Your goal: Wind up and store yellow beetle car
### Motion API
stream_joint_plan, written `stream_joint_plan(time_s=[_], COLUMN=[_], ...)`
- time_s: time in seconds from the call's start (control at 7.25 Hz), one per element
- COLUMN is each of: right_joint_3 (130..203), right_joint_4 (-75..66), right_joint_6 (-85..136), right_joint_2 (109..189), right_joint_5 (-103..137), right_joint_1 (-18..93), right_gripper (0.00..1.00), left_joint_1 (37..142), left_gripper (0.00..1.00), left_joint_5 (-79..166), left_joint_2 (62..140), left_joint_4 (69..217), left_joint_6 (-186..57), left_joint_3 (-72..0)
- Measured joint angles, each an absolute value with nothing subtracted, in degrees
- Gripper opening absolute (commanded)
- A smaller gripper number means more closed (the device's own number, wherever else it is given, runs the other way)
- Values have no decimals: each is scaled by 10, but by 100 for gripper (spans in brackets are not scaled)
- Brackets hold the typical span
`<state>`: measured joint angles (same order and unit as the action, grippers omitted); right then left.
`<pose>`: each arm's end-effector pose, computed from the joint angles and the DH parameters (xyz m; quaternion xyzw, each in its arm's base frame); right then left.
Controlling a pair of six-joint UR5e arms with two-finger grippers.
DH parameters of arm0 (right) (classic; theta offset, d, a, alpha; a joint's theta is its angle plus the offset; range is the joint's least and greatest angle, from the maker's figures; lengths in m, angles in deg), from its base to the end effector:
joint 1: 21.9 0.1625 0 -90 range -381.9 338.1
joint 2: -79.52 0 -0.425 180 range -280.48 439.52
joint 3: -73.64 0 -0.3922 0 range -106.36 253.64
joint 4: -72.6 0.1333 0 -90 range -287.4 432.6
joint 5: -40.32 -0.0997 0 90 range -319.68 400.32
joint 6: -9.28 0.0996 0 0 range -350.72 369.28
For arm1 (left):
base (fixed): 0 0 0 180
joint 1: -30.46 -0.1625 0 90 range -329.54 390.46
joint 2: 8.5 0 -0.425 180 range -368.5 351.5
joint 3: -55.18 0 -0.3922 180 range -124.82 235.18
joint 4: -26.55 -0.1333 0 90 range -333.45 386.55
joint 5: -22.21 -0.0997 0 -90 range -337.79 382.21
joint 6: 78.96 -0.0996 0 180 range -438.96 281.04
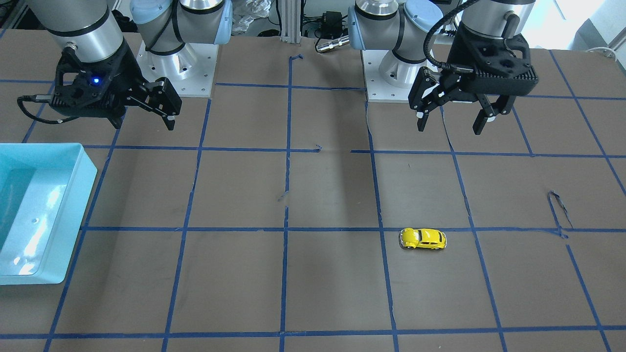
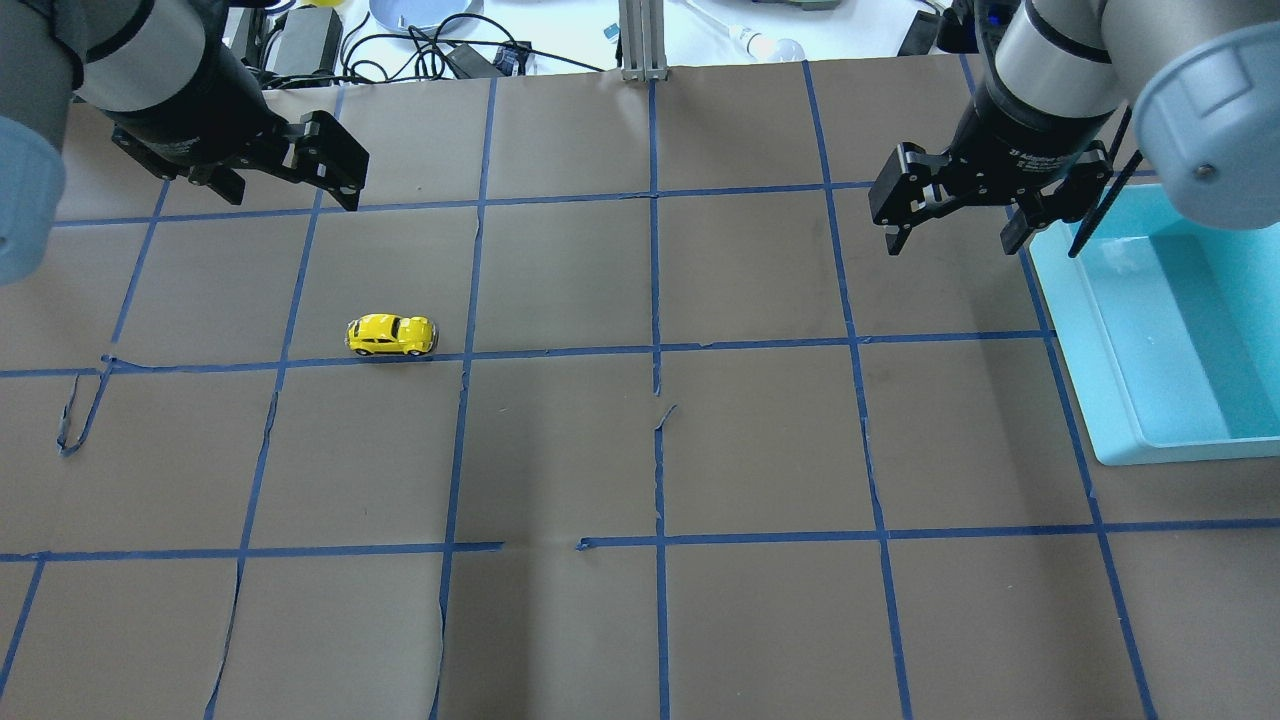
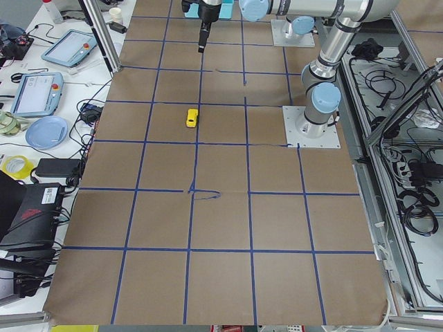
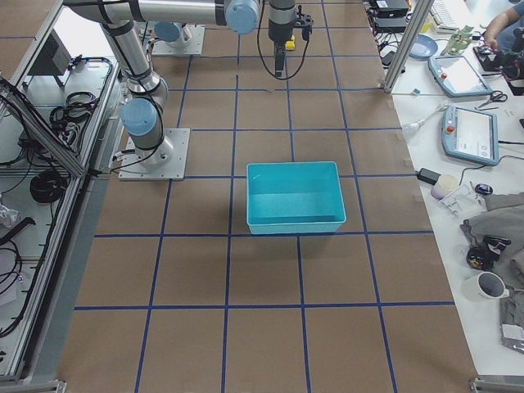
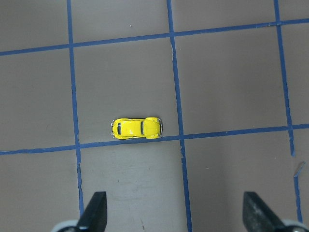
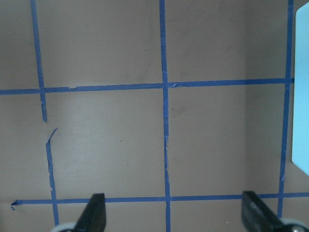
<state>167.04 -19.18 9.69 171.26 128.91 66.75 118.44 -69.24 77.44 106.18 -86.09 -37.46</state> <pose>0.1244 -0.4821 0.4766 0.0153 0.9998 -0.0011 0.0123 -0.1138 -0.4842 0.5191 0.0430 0.9937 -0.1014 0.0207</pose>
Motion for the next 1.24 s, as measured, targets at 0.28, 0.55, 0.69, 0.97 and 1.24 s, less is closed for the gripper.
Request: stream_joint_plan(time_s=[0.28, 0.55, 0.69, 0.97, 1.24], right_joint_3=[1670, 1671, 1671, 1671, 1671], right_joint_4=[-192, -193, -193, -193, -193], right_joint_6=[96, 95, 95, 94, 95], right_joint_2=[1713, 1712, 1712, 1713, 1713], right_joint_5=[1289, 1289, 1289, 1289, 1289], right_joint_1=[667, 666, 666, 666, 666], right_gripper=[100, 100, 100, 100, 100], left_joint_1=[1184, 1184, 1184, 1184, 1184], left_gripper=[100, 100, 100, 100, 100], left_joint_5=[-691, -691, -691, -691, -692], left_joint_2=[773, 773, 773, 773, 773], left_joint_4=[1062, 1062, 1062, 1061, 1062], left_joint_6=[-861, -861, -861, -861, -859], left_joint_3=[-381, -383, -383, -383, -385])
